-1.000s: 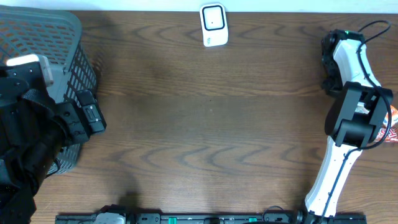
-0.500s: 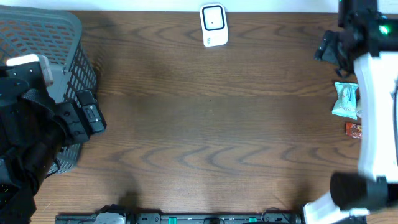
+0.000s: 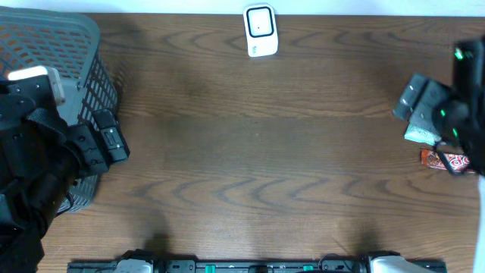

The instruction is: Scan the item barcode

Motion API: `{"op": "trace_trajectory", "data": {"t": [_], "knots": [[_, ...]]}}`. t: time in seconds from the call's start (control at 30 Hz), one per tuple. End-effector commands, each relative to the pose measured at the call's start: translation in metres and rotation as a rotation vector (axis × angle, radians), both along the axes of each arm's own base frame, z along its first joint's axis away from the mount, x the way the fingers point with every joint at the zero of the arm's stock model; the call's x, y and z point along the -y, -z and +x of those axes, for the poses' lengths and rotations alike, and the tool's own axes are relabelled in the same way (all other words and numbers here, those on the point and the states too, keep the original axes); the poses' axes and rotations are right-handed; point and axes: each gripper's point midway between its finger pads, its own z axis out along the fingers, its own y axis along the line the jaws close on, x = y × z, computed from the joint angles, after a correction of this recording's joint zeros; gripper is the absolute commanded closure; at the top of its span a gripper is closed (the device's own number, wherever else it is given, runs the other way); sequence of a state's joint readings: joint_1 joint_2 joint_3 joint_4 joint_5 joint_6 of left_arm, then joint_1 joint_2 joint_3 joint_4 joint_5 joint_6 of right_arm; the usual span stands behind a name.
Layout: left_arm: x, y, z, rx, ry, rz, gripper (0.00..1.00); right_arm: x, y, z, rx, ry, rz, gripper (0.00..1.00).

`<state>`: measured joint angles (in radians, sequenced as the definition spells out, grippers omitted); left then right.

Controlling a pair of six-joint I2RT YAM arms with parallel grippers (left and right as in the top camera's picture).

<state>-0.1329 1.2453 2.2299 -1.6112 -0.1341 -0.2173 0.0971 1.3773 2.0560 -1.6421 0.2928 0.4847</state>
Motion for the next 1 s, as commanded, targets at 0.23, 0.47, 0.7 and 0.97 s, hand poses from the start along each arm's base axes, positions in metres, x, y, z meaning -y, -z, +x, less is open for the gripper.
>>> {"op": "trace_trajectory", "data": {"t": [0.23, 0.47, 0.7, 0.97], "knots": [[-0.003, 0.013, -0.014, -0.072, -0.007, 0.012, 0.02, 0.005, -0.02, -0.042, 0.056, -0.041, -0.053, 0.01], [-0.003, 0.013, -0.014, -0.072, -0.007, 0.012, 0.02, 0.017, -0.04, -0.059, 0.159, -0.003, -0.091, 0.01], [-0.003, 0.013, -0.014, -0.072, -0.007, 0.012, 0.02, 0.013, -0.114, -0.058, 0.558, -0.038, -0.083, 0.01], [-0.003, 0.013, -0.014, -0.072, -0.007, 0.012, 0.02, -0.01, -0.175, -0.067, 0.937, -0.208, -0.101, 0.01]]}}
